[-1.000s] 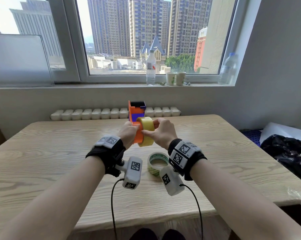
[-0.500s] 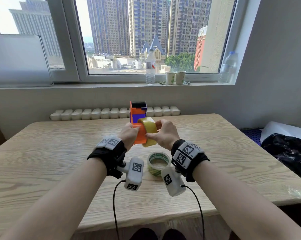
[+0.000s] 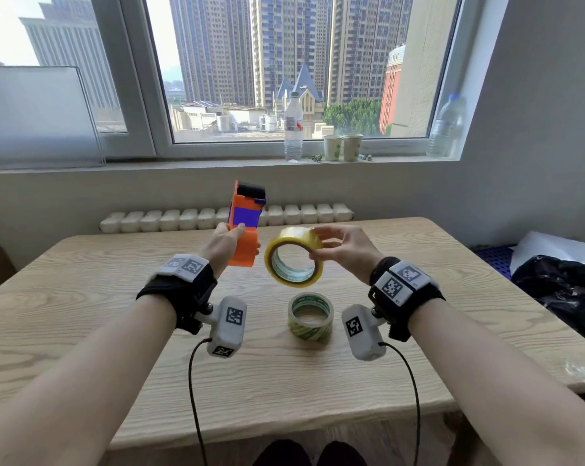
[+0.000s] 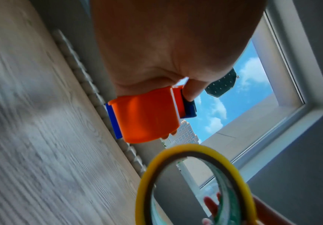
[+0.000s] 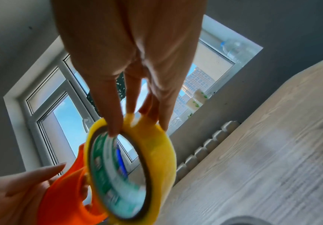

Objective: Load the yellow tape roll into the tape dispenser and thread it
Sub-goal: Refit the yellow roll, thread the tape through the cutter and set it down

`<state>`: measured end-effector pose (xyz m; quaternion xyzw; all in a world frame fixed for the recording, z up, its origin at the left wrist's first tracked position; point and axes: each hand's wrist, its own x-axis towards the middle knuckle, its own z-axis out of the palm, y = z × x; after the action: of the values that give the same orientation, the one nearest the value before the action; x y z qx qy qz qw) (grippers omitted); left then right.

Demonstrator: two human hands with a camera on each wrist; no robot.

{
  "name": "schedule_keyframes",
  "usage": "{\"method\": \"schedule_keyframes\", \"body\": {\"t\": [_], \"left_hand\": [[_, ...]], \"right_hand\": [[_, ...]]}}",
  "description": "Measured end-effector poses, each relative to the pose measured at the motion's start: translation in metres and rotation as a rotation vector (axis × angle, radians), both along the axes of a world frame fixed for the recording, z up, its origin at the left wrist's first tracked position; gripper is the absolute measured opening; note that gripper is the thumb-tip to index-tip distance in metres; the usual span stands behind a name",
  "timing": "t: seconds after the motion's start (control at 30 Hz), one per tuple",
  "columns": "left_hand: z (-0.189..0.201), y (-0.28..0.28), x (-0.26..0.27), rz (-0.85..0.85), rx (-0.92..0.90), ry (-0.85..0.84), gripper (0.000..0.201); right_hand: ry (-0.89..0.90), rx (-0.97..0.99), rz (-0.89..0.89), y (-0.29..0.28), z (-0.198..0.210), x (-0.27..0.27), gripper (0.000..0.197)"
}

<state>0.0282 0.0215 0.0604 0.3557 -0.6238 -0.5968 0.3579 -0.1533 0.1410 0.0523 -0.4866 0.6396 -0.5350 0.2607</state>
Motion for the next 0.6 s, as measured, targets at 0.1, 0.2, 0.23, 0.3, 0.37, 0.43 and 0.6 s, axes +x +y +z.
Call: {"method": "schedule_keyframes", "body": {"t": [0.1,0.2,0.23,0.3,0.37,0.43,0.6], "left_hand": [[0.000,-0.006,0.003,-0.008,-0.015,-0.015,0.031],[-0.001,-0.006,0.002,-0.058,0.012,-0.052,0.038],[-0.002,-0.005,0.002,-0.095,0.020,-0.075,0.039],[-0.002,0.000,0.002,-0.183,0.021,-0.107,0.034],[-0.003,0.003,0.003,-0.241,0.029,-0.126,0.042],[-0.003,0.004,0.004,-0.300,0.042,-0.138,0.074],[-0.005,0.001,0.011,-0.528,0.023,-0.167,0.080]], "right_hand": [[-0.029,0.058,0.186,0.003,0.004,0.001,0.046],[-0.137,0.059,0.265,0.000,0.000,0.006,0.040],[-0.179,0.052,0.274,-0.002,-0.001,0.008,0.038],[-0.258,0.034,0.292,-0.005,-0.002,0.011,0.034],[-0.323,0.013,0.308,-0.008,-0.002,0.014,0.031],[-0.382,-0.015,0.316,-0.010,-0.003,0.014,0.029],[-0.479,-0.032,0.334,-0.012,-0.004,0.012,0.024]]}}
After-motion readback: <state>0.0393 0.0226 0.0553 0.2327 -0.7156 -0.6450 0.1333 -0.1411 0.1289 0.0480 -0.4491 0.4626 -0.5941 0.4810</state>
